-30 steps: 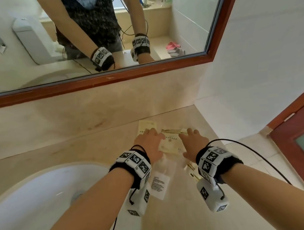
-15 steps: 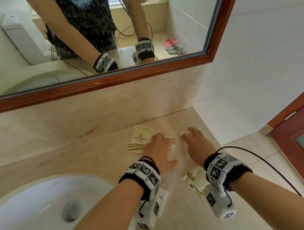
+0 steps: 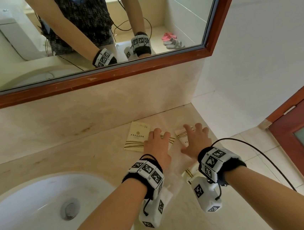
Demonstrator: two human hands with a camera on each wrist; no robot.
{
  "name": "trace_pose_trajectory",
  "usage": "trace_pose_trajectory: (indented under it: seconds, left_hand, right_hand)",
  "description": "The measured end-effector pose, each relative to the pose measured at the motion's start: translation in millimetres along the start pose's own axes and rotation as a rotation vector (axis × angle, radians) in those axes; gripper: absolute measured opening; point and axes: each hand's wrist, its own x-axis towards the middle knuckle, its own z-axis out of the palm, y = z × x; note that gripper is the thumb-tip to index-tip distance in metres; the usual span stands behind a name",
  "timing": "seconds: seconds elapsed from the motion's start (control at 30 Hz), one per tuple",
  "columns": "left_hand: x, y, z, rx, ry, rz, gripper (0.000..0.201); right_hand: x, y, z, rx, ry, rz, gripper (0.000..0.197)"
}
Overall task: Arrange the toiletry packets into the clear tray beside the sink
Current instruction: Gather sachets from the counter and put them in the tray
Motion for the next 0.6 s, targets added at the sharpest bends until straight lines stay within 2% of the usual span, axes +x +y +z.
trace_pose_trajectory:
  seconds: [0.13, 0.3, 0.6]
  left_hand:
    - [-5.1, -3.0, 0.4, -0.093, 0.047, 0.026, 0.059]
    - [-16.7, -1.6, -7.7, -0.130, 0.096, 0.063, 0.059]
    - [-62.0, -23.4, -33.9, -0.147, 0.197, 0.041, 0.060]
  right_hand:
    - [-3.2, 2.1, -2.7, 0.021, 0.014, 0.023, 0.075]
    - [-13.8, 3.6, -13.4, -0.088, 0.015, 0.000, 0.061]
    - [-58.9, -30.9, -28.6, -0.105, 0.091, -0.239, 0.069]
